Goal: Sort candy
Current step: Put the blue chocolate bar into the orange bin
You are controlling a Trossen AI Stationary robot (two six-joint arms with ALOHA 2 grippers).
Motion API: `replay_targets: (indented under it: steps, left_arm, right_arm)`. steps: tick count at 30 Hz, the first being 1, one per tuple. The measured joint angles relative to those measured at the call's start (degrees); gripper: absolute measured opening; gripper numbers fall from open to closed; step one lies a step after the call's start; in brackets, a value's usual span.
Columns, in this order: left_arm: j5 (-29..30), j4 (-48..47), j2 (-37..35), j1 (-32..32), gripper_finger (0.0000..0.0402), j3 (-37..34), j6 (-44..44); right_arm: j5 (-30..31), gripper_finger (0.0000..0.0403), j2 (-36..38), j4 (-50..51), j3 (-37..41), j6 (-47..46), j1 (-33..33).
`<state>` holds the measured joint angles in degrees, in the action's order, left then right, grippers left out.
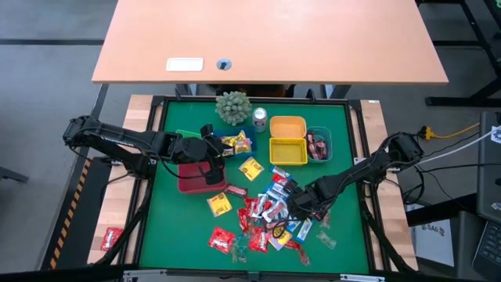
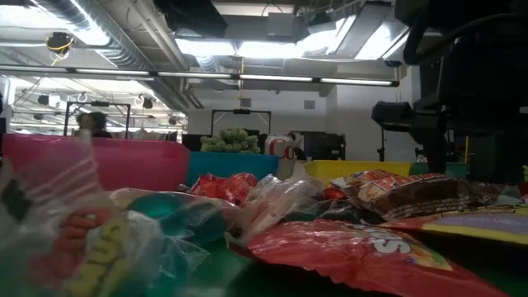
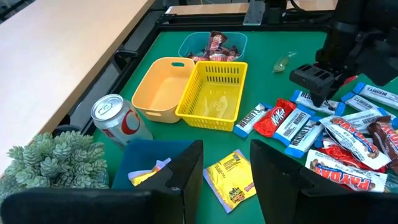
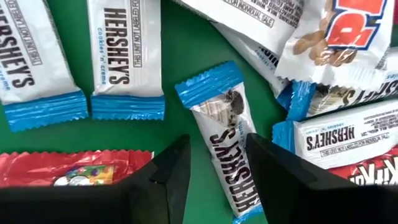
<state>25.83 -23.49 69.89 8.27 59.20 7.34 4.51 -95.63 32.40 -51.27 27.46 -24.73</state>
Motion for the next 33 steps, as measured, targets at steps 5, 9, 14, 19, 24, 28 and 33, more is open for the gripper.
replay_targets:
  steps: [5, 9, 14, 19, 24, 28, 33]
  left_arm:
    - [0.0, 0.0, 0.0, 0.0, 0.0119, 0.0, 0.0]
    - [0.0, 0.0, 0.0, 0.0, 0.0119, 0.0, 0.0]
    - [0.0, 0.0, 0.0, 0.0, 0.0119, 0.0, 0.0]
    - [0.0, 0.0, 0.0, 0.0, 0.0119, 0.0, 0.0]
    - [0.0, 0.0, 0.0, 0.0, 0.0119, 0.0, 0.0]
    - [0.0, 0.0, 0.0, 0.0, 0.0119, 0.0, 0.0]
    - [0.0, 0.0, 0.0, 0.0, 0.0119, 0.0, 0.0]
  right_arm:
    - [0.3, 0.0159, -0.3, 2.3, -2.2, -0.1, 0.0]
    - [0.3, 0.0159, -0.3, 3.2, -3.9, -0.1, 0.0]
    - [0.3, 0.0159, -0.3, 3.9, -5.8, 0.1, 0.0]
    - [0.5, 0.0159, -0.3, 3.9, -6.1, 1.4, 0.0]
    - [2.9, 0.0159, -0.3, 3.9, -6.1, 2.7, 0.0]
    - [3.4, 0.0159, -0.2, 4.2, -6.1, 4.7, 0.0]
    - [0.4, 0.0159, -0.2, 6.7, -6.1, 6.8, 0.0]
